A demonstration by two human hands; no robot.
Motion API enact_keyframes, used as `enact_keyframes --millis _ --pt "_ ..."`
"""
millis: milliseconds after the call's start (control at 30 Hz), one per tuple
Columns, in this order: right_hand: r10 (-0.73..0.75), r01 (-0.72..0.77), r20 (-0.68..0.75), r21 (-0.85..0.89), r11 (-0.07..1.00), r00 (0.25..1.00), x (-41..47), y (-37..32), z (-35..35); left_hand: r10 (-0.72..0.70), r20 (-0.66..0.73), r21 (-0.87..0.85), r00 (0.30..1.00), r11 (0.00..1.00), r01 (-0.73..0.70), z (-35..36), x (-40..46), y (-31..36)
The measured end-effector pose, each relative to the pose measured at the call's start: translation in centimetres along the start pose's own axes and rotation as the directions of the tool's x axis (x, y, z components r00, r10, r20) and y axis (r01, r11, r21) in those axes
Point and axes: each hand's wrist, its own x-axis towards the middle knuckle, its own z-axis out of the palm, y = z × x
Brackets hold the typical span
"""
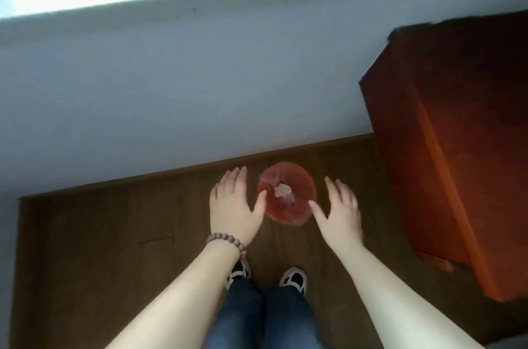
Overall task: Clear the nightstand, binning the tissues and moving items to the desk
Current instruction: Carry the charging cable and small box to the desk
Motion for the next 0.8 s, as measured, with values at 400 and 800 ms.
enact_keyframes --millis 400,800 --pt "-0.291 0.298 -0.104 0.055 0.953 0.951 -11.0 -8.4 -13.8 -0.033 -0.262 -0.063 0.965 0.998 0.017 -15.3 -9.3 2.8" --pt "-0.674 0.675 0.107 0.036 0.737 0.731 -15.1 -15.9 -9.8 -0.503 -0.484 -0.243 0.716 0.863 0.442 -16.7 -21.8 -3.2"
